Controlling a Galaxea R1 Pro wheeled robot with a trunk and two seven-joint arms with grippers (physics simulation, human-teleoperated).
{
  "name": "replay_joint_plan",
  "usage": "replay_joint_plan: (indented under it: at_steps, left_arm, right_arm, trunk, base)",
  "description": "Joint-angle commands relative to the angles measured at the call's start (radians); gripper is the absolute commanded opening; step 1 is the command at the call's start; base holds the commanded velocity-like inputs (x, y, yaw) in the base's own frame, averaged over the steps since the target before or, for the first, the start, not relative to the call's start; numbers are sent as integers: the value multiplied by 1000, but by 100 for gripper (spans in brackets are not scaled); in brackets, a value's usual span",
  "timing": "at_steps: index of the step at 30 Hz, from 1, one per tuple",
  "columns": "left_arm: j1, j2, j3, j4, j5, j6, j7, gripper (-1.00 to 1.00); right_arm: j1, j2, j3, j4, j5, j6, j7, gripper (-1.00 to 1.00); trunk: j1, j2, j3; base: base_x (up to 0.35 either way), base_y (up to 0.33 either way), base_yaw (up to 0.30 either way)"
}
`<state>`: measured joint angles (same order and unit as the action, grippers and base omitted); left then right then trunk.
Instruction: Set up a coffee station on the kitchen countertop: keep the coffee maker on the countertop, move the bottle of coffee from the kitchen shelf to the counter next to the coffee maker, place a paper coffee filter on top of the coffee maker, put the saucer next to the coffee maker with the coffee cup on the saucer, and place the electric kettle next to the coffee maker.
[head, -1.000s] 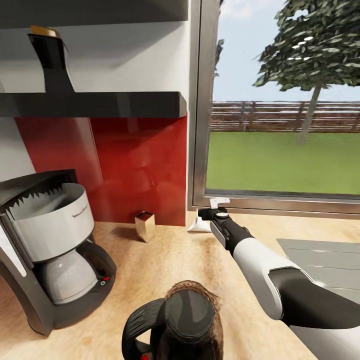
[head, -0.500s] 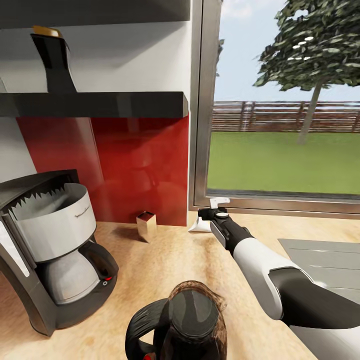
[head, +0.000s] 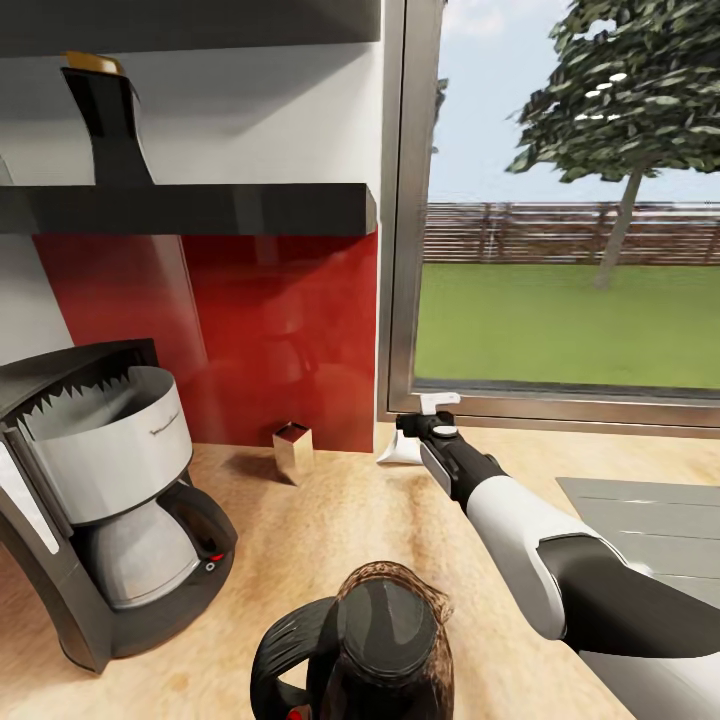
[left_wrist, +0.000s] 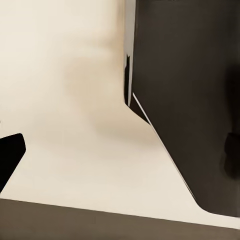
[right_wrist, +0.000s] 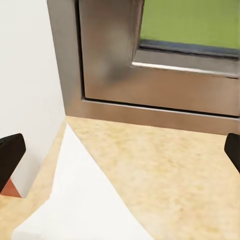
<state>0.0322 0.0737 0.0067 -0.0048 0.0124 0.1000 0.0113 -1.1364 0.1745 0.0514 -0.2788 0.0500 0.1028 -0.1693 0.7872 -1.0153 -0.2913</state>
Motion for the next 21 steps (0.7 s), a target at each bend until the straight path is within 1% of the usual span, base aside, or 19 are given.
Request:
replay_joint_plan:
  at_steps: [1, 13, 21]
  left_arm:
    - [0, 0, 1, -1, 2, 4, 1, 100]
    - [0, -1, 1, 0, 3, 6, -4, 100]
    - [0, -2, 1, 0, 3, 6, -5, 100]
  right_arm:
    - [0, 0, 5, -2, 5, 8, -6, 100]
    - [0, 0, 5, -2, 5, 6, -7, 100]
    - [0, 0, 5, -1, 4, 6, -7, 100]
  trunk:
    - [0, -1, -1]
    - [0, -1, -1]
    - [31, -57, -26]
  base:
    - [0, 0, 0]
    - [0, 0, 0]
    - [0, 0, 0]
